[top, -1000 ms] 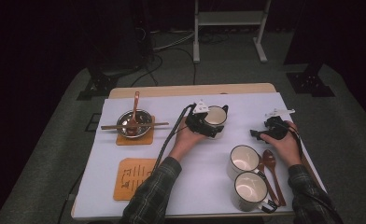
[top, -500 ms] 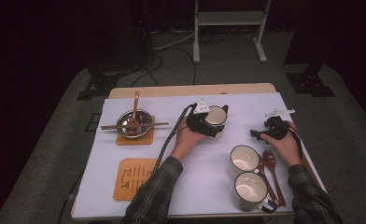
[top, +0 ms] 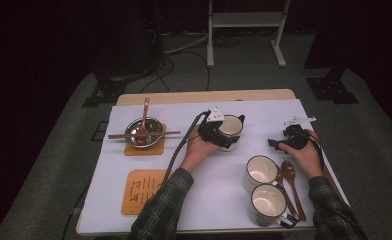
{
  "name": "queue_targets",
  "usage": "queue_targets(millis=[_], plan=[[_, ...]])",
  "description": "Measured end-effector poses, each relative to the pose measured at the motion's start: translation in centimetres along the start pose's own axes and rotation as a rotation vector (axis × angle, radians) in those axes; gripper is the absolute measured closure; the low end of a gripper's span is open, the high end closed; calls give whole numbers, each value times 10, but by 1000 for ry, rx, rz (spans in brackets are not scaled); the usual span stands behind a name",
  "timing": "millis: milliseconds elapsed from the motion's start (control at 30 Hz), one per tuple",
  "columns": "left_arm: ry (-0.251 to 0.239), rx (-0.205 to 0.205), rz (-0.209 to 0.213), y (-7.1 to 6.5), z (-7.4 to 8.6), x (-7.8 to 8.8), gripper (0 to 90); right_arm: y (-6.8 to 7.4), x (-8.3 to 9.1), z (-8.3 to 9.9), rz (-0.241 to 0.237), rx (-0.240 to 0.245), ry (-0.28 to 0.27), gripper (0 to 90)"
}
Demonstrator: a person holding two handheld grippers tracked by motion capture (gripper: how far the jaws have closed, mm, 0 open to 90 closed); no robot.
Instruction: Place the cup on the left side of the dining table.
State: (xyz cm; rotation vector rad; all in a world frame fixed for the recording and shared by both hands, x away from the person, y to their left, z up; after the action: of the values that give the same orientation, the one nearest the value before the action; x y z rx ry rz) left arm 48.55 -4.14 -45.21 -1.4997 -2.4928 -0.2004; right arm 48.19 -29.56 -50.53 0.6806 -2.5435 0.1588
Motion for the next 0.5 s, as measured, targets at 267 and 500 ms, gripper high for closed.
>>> queue_targets(millis=[267,500], plan=[[-10,-10,20,-6,-13,24,32,0,0,0,0,-2,2,170],[-12,-15,64,-14,-20,56,32,0,0,0,1,0,2,170]])
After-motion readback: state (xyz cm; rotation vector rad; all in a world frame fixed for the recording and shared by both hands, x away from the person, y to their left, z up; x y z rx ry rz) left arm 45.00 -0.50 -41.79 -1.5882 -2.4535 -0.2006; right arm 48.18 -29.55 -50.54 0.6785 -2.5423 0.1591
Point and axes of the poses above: each handheld gripper's, and its own axes: x roughly backward along the jaws, z roughly out of its underside, y roughly to its left, the point moved 6 cm from there along -x, roughly forward along the jaws, and after that the axes turned 13 degrees about -y, right-handed, at the moved point
